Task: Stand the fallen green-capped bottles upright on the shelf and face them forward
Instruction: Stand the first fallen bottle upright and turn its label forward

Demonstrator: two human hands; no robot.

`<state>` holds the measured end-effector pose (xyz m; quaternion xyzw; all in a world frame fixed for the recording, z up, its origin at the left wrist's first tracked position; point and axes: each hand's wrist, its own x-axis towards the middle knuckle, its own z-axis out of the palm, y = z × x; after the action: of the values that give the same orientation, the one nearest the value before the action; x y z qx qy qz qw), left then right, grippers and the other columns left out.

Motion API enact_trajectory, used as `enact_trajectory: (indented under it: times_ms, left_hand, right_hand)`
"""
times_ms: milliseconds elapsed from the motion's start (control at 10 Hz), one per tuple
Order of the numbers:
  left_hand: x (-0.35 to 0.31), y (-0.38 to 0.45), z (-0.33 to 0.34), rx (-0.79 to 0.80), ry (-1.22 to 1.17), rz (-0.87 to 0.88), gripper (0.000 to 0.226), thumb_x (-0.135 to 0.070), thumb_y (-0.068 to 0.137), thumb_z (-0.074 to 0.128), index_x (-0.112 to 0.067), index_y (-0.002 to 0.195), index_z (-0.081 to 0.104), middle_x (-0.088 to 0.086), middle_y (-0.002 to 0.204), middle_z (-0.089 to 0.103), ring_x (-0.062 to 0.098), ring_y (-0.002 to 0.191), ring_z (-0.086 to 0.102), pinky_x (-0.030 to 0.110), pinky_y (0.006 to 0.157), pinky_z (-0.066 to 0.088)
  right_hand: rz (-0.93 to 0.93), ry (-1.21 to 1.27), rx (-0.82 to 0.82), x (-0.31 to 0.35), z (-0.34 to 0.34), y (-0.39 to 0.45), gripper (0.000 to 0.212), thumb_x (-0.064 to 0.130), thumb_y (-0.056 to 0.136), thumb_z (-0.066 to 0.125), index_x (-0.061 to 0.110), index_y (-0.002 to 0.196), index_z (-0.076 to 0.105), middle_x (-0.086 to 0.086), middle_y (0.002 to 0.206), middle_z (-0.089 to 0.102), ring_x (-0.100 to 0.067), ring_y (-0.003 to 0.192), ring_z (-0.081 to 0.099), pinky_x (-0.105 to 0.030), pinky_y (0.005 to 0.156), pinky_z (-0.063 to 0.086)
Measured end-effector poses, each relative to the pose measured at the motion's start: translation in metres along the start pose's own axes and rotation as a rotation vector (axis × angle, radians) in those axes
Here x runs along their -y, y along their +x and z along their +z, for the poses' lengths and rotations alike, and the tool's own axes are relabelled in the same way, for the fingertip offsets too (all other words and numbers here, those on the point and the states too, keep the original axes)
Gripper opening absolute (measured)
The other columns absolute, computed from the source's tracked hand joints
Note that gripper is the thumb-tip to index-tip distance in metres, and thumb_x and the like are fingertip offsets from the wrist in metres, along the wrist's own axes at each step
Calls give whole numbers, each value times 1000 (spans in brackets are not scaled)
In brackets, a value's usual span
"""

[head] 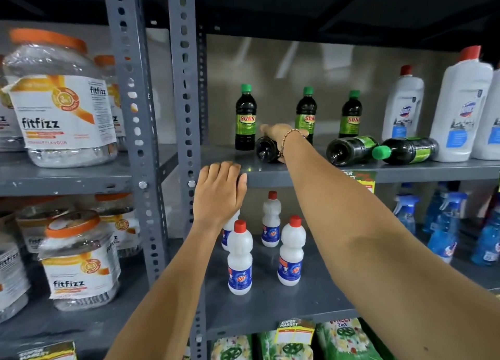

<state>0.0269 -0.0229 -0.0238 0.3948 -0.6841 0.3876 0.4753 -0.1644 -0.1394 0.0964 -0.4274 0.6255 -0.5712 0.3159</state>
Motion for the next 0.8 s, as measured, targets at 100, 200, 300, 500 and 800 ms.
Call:
enact_trajectory:
  times_ms: [100, 200, 300, 500, 800]
  left_hand:
    - [0, 0, 2, -11, 26, 3, 38, -32, 99, 36, -8, 99, 65, 7, 94, 68, 26, 84, 61, 37, 80, 40]
    - [0, 0, 2, -15, 24, 1, 37, -32, 98, 36, -8, 98, 64, 7, 94, 68, 26, 84, 61, 37, 81, 39]
    - [-1, -2, 2, -19, 11, -17, 36, -32, 98, 37, -9, 101, 64, 8, 97, 68, 26, 87, 62, 37, 83, 41]
    - [-4, -2, 4, -65, -5, -32, 34, -31, 97, 39, -9, 99, 65, 7, 94, 67, 26, 83, 61, 36, 82, 40]
    - [-3, -2, 5, -81, 11, -27, 33, -31, 97, 40, -10, 99, 65, 6, 93, 68, 24, 81, 60, 35, 79, 42]
  right_hand:
    - [-2, 158, 9, 7, -22, -70, 90, 34, 71, 73, 6, 144, 30, -8, 131, 48, -28, 115, 54, -29, 57, 58]
    - [45, 238, -25, 3, -33, -92, 87, 32, 62, 78, 4, 133, 37, -13, 123, 55, -29, 103, 62, -43, 56, 61]
    - [-7, 387, -8, -3, -42, -111, 76, 19, 68, 79, 4, 128, 34, -17, 120, 55, -28, 101, 64, -38, 46, 58]
    - [-153, 533, 131, -15, -51, -115, 50, 2, 79, 71, 6, 110, 33, -7, 98, 59, -20, 101, 61, -51, 93, 51]
    - [-295, 297, 368, -15, -41, -116, 85, 1, 69, 79, 2, 141, 33, -12, 128, 62, -22, 109, 64, -45, 96, 52]
